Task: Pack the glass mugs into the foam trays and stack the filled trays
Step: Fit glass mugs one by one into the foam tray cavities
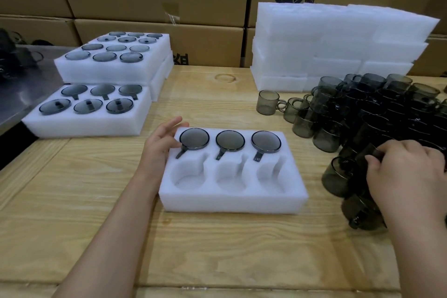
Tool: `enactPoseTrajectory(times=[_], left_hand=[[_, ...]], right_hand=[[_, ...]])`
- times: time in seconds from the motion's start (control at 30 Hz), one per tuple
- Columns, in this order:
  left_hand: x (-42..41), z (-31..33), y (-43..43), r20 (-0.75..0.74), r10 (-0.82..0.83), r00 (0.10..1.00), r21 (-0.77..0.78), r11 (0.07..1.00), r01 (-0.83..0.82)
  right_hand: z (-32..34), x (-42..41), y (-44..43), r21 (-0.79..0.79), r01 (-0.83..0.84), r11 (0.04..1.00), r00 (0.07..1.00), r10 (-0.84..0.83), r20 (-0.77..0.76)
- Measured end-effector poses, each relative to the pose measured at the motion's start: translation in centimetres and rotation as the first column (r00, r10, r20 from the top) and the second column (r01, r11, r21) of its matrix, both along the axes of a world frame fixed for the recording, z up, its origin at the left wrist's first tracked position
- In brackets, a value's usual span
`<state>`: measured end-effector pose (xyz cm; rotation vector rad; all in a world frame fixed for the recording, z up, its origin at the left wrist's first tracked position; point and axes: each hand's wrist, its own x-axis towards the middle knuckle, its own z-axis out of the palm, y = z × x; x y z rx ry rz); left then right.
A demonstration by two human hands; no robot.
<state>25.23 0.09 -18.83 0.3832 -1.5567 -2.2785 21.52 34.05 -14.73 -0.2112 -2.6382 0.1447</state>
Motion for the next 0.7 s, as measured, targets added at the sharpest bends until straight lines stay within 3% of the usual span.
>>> enactPoseTrajectory(times=[0.13,0.23,0.37,0.47,0.6,0.7], left_hand=[[0.0,0.1,0.1,0.004,0.01,1.0,0.011,1.0,-0.01],[0.0,-0.1,0.2,-0.003,0.013,1.0,0.019,1.0,-0.013],[0.0,-0.2,-0.1,-0.011,0.007,1.0,0.007,1.0,-0.007],[0.3,0.0,-0.2,-0.001,-0.007,1.0,-0.029,1.0,0.007],[0.8,0.5,0.0,-0.07,0.113,0.991,-0.26,0.957,-0.128],[1.5,1.8,0.9,-0.179,0.242,0.954,-0.552,0.778,-0.301]], right_hand=[[0.4,0.3,-0.4,-0.044,-0.074,0.996,0.996,0.072,-0.045],[1.4,0.7,-1.3,-0.095,-0.267,0.959,0.951,0.246,-0.189],[2.5,0.9,-4.9,-0.283,-0.628,0.725,0.771,0.53,-0.355],[1.4,0.4,-7.1,-0.417,-0.733,0.538,0.679,0.621,-0.392],[-0.9,0.1,-7.3,-0.527,-0.742,0.414,0.649,0.642,-0.408],[-1.7,0.2,-7.1,-0.536,-0.758,0.372,0.626,0.646,-0.437]])
